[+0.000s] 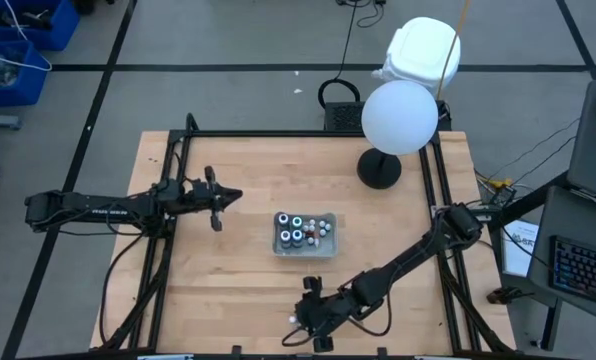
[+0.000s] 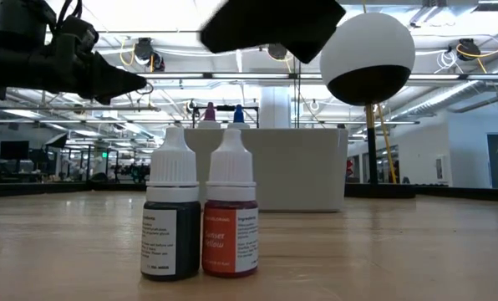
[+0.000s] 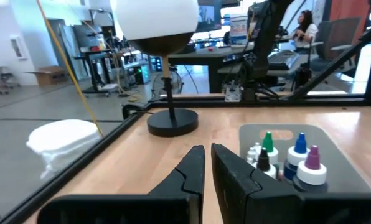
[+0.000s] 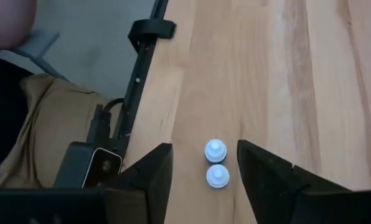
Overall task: Pick & Place food coloring
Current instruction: Put the small red food coloring bottle into the gray bin
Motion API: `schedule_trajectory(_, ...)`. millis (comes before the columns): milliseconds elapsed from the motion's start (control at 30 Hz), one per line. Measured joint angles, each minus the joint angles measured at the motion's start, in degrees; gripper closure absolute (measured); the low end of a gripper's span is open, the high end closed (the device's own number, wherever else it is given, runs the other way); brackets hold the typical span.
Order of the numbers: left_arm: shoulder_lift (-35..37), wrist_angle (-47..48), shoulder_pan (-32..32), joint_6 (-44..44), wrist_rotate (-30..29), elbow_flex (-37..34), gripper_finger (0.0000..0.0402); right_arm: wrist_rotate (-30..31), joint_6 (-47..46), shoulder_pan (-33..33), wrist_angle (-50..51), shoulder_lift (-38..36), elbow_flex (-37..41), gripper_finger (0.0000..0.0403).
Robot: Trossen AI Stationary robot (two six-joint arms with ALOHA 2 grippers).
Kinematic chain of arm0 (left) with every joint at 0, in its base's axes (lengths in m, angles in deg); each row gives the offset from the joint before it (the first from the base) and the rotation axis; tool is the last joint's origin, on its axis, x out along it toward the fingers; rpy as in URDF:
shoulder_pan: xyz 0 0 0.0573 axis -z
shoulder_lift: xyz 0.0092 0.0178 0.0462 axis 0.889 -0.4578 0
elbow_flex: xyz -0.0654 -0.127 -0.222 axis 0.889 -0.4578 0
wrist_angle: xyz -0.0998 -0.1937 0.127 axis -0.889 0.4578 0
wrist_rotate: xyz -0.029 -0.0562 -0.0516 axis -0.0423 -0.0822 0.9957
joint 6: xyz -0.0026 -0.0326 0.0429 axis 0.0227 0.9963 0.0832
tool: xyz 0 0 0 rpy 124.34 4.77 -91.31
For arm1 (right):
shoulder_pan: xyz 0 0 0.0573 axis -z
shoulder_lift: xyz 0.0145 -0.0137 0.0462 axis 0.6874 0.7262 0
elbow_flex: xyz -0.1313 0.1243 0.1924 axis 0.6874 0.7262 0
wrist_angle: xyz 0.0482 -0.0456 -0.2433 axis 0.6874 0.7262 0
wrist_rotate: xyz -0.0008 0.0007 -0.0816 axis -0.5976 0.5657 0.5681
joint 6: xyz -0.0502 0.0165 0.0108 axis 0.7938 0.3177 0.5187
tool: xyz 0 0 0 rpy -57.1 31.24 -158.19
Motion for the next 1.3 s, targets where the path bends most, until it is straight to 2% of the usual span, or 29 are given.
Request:
schedule_trajectory(267,-0.01,-0.7,-0.05,-1.24,-1.64,0.0,0.0364,1.95,-1.21,-0.64,-2.62,5.02,0.04,0.0232)
schedule_trajectory(833,-0.01,-1.39,-0.05,-1.05,-1.6,0.0,0.0364,3.16,-3.05,-0.2,0.6,5.72,0.04,0.0232)
schedule_trajectory(1300,-0.01,-1.34,-0.06,-0.36,-1.57,0.0,0.0364,1.71,-3.4,-0.64,-2.46,6.58,0.8,0.0269)
